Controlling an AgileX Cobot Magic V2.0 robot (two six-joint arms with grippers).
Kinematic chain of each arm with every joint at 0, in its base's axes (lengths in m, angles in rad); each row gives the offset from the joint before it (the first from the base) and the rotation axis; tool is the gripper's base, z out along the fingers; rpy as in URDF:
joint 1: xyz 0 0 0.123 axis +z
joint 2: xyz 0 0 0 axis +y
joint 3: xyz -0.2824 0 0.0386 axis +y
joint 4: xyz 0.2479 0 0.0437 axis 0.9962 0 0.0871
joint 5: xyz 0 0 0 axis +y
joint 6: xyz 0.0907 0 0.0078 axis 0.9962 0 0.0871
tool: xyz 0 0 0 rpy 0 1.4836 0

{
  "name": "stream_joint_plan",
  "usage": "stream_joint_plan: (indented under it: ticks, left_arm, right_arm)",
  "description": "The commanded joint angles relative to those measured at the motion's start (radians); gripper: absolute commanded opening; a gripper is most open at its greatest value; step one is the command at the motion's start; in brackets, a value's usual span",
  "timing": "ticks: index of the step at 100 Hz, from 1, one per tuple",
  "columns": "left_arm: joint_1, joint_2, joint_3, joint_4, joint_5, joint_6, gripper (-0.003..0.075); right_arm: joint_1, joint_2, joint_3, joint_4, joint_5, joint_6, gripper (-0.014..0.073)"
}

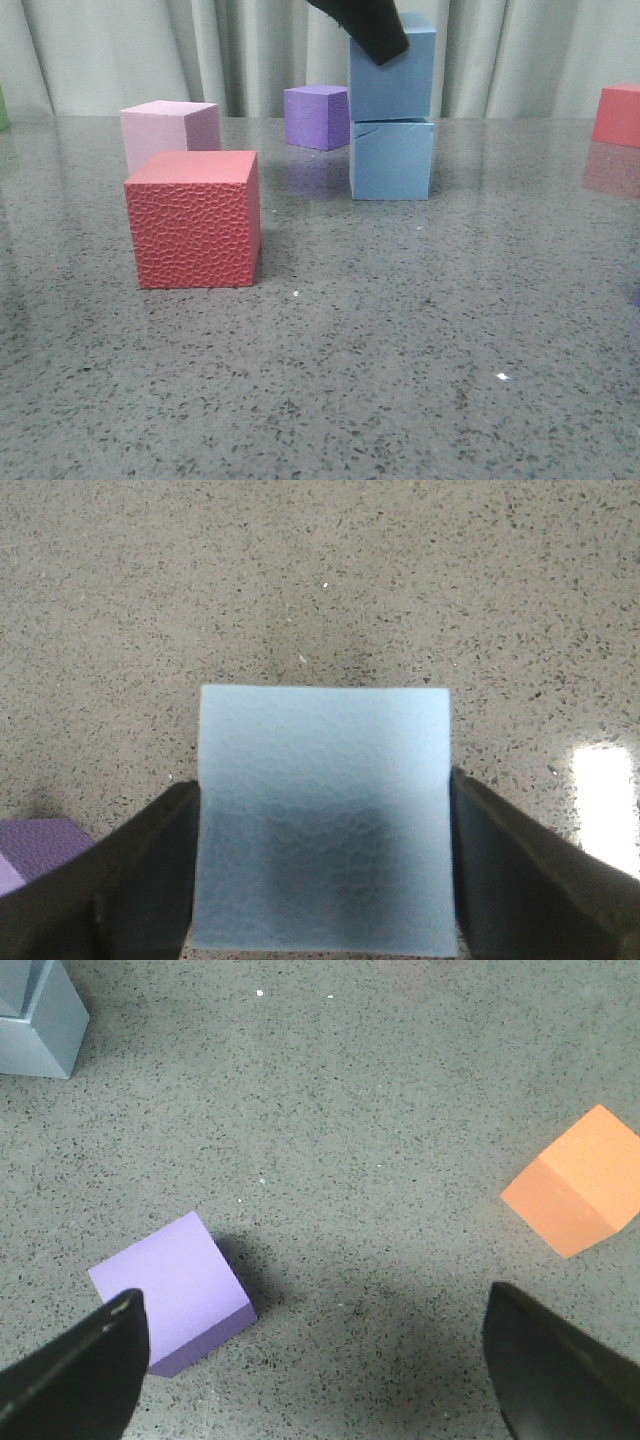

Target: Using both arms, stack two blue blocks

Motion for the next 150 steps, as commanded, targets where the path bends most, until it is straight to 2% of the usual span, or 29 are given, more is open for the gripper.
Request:
stream_joint_plan:
  ticks: [1,10,37,56,78,92,115,135,150]
  left_arm:
    - [-0.001,-0.057,-0.032,-0.035,-0.045,0.0,0.0512]
    - [-0.001,-0.057,-0.032,-0.038,-0.045,0.0,0.054]
    - [-0.001,-0.057,-0.032,-0.047,-0.046,0.023,0.0547]
    - [-0.001,-0.057,-0.032,-0.073,-0.058,0.025,0.0691]
    - [-0.001,-0.071,-0.032,-0.073,-0.06,0.008,0.0694]
    - [-0.001,-0.102,-0.032,-0.035,-0.061,-0.072,0.0694]
    - [0.023,-0.172,-0.034,0.144,-0.054,-0.331,0.0693]
    - [0.144,-0.244,-0.034,0.148,-0.05,-0.589,0.0693]
    - [0.262,-0.286,-0.034,0.143,0.003,-0.71,0.0693]
  right_arm:
    - [-0.006,0.0,-0.021,-0.016,-0.058,-0.008,0.0664]
    - [-0.006,0.0,-0.021,-0.016,-0.058,-0.008,0.0664]
    - [-0.006,0.0,-0.021,-0.016,-0.058,-0.008,0.0664]
    - [-0.006,0.0,-0.021,-0.016,-0.058,-0.008,0.0664]
    - [-0.006,0.0,-0.021,-0.016,-0.058,-0.008,0.0664]
    - [-0.006,0.0,-0.021,-0.016,-0.058,-0.008,0.0664]
    - [-0.006,0.0,-0.021,-0.016,-0.058,-0.008,0.0664]
    - [-0.006,0.0,-0.021,-0.016,-0.058,-0.008,0.0664]
    - [-0.006,0.0,-0.021,-0.016,-0.058,-0.008,0.0664]
